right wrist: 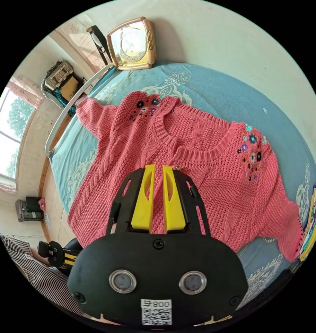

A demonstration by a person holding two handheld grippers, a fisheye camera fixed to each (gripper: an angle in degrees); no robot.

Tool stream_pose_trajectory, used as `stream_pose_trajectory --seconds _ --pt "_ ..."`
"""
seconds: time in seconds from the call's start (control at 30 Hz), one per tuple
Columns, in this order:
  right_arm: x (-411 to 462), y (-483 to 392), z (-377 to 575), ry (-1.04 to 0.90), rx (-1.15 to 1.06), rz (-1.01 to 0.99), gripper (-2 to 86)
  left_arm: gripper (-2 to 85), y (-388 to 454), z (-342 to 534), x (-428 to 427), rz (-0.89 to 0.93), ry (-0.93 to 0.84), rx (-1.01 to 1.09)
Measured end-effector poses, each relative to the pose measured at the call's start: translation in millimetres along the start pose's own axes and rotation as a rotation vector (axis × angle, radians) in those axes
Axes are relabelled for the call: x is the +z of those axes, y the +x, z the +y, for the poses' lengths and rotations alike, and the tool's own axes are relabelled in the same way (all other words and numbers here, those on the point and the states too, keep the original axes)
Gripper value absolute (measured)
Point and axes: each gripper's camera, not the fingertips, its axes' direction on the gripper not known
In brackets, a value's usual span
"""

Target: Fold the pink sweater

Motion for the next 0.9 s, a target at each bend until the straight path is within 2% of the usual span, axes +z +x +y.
stream_pose_trajectory --seconds 0.3,0.67,0.9 --pt "15 -19 -69 -0.097 -0.063 0.163 7.2 2.3 -20 -13 -5 0.033 -0.004 -0.004" --pt "-11 -43 -100 -0.123 -0.136 0.176 1.9 2.2 -39 -28 -17 0.059 -0.008 -0.011" --pt "-77 -41 -112 0.001 -0.120 0.132 0.7 2.0 -44 -34 -38 0.090 0.030 0.000"
